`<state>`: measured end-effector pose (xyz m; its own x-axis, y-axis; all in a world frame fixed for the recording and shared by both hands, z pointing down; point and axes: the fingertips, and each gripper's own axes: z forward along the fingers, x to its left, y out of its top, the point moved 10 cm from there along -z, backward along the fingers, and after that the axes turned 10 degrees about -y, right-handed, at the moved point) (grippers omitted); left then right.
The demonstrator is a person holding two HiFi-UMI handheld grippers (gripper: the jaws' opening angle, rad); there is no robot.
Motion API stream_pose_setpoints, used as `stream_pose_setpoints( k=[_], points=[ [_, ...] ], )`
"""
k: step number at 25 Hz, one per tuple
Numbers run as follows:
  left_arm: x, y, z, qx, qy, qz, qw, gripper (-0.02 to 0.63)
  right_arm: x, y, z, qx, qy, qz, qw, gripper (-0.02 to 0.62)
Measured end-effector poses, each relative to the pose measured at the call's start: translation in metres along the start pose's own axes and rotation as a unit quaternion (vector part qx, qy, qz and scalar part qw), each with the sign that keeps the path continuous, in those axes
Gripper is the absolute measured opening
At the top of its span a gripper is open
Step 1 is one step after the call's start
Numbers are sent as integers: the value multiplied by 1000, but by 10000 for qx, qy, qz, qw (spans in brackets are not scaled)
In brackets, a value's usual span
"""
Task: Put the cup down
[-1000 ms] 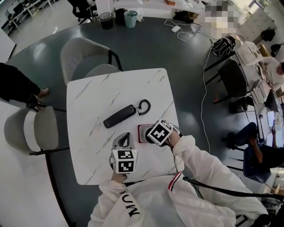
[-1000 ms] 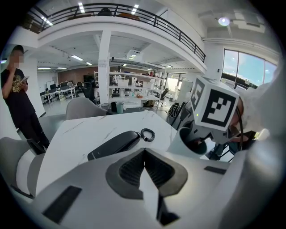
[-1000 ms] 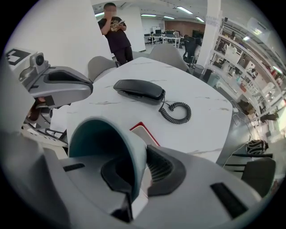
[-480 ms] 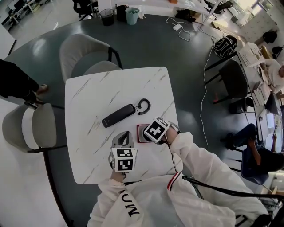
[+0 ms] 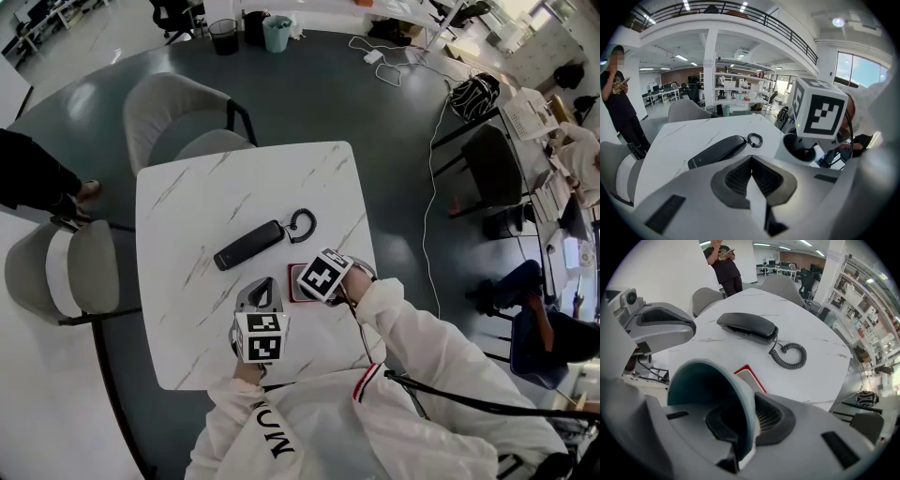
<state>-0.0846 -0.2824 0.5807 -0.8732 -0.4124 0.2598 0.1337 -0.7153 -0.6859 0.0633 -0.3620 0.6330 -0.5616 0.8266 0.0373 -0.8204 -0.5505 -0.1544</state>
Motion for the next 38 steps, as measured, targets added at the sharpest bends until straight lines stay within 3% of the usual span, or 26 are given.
stream_pose_setpoints(
  k=[18, 26, 33, 38],
  points=[
    [1, -3, -3, -35, -20, 4, 10000, 11, -2, -4, -3, -40, 295, 59, 9995, 32],
    [0, -7, -6, -20, -28, -26, 10000, 9, -7, -15, -8, 338, 276, 53, 9990, 140],
    [0, -10, -13, -49, -20, 18, 10000, 9, -10, -14, -18, 193, 377, 323, 9986, 262],
    [-2, -12, -21, -67, -12, 81, 9999, 9, -16, -19, -33, 44, 231, 481, 9986, 264]
  ],
)
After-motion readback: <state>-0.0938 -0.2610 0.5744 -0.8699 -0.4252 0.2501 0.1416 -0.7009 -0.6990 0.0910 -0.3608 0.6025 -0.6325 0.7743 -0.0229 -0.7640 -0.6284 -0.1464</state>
